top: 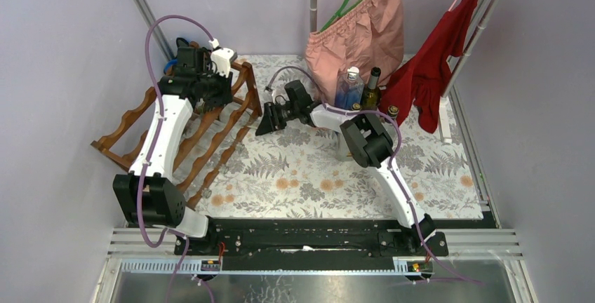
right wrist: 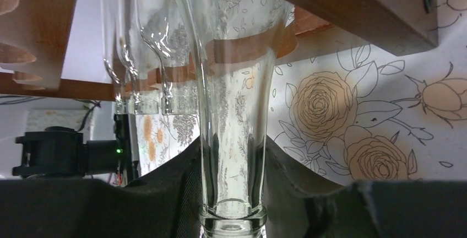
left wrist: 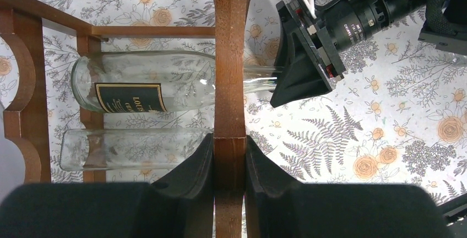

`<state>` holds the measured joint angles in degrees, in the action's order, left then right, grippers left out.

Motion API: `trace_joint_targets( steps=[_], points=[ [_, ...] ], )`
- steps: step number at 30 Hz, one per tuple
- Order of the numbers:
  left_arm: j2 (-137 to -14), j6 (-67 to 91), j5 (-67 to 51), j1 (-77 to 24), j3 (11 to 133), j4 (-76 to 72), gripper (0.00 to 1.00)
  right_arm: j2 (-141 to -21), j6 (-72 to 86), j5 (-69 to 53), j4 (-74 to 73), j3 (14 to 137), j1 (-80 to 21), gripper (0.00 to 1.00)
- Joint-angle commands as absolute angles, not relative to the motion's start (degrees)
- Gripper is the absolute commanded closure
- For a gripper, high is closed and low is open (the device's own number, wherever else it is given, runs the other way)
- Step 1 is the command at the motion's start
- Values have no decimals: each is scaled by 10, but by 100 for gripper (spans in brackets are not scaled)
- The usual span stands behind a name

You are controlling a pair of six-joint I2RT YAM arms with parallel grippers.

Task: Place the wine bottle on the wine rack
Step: Place the wine bottle in the wine rack.

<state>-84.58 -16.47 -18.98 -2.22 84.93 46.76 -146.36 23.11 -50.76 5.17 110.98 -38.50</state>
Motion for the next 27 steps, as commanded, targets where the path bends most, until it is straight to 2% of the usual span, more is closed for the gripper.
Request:
trace_joint_targets(
  steps=[1,11,20,27],
  points=[
    [-842,-144,-222,-27,851,553,86,-1401,357,-564,277,1038,-385,100],
    [-849,-144,-222,-27,856,553,86,-1390,513,-576,479,1005,-377,100],
    [-850,-142,-221,-27,852,553,86,-1379,463,-515,381,1031,-378,100],
    [-847,-142,-216,-27,849,552,86,-1363,532,-445,404,1000,-374,100]
  ],
)
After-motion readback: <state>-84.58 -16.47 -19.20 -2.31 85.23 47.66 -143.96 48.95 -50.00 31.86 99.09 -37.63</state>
